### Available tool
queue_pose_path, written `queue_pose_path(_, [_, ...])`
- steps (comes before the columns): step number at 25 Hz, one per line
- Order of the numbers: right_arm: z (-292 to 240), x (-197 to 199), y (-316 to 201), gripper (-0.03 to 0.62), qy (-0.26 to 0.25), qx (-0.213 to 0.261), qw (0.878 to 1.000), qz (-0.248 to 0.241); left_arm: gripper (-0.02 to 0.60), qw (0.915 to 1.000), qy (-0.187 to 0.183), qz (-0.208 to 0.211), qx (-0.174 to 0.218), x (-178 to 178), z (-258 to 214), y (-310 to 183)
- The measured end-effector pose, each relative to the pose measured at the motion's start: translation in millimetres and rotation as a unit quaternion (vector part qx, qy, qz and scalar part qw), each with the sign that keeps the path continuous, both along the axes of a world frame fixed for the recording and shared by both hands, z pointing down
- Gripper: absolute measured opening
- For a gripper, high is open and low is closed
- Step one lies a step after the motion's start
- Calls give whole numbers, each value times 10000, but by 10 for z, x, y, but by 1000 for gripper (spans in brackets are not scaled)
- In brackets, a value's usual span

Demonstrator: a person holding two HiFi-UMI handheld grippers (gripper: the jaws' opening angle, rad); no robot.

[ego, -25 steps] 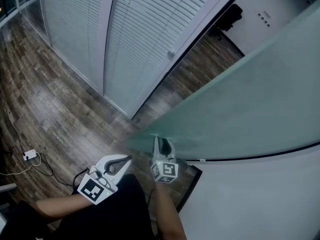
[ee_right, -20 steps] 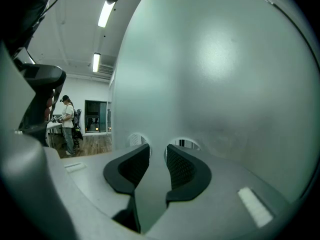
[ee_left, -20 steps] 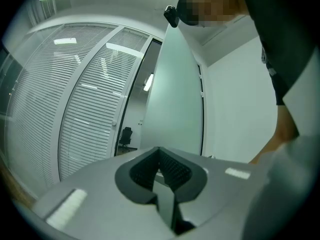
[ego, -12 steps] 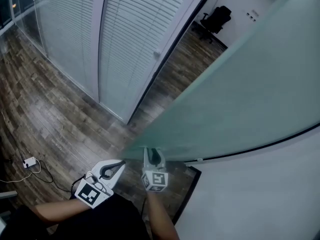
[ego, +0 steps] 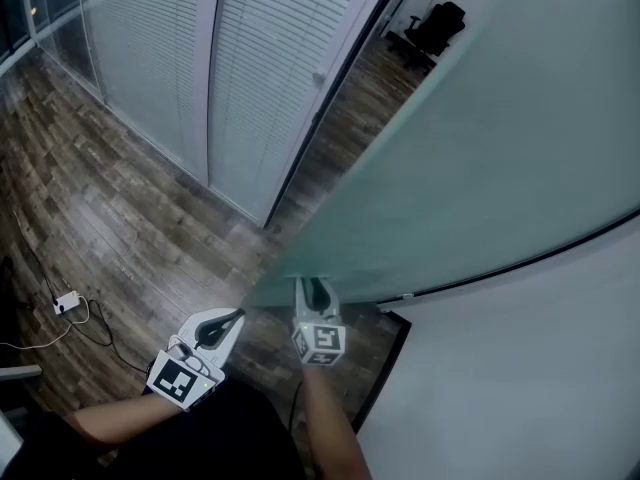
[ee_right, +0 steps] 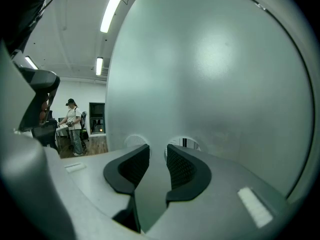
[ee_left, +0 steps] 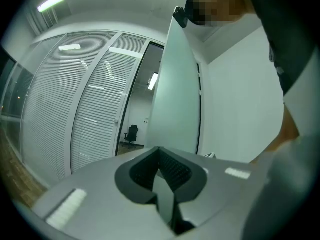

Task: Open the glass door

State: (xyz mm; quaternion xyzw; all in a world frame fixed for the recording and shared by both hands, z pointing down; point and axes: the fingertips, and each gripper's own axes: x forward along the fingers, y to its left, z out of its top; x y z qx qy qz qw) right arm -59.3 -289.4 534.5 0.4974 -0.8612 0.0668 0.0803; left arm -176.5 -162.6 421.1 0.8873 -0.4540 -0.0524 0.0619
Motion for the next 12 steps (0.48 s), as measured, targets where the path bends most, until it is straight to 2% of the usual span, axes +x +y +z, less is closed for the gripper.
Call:
queue_pose_path(5, [46,79,228,110,-12,-3,10000,2,0,9999,-18,-52,-143,-22,93,332])
queue_pose_path(12, [116,199,571,110,-1,-23,10000,53,0,9999,-123,72,96,106,42,690])
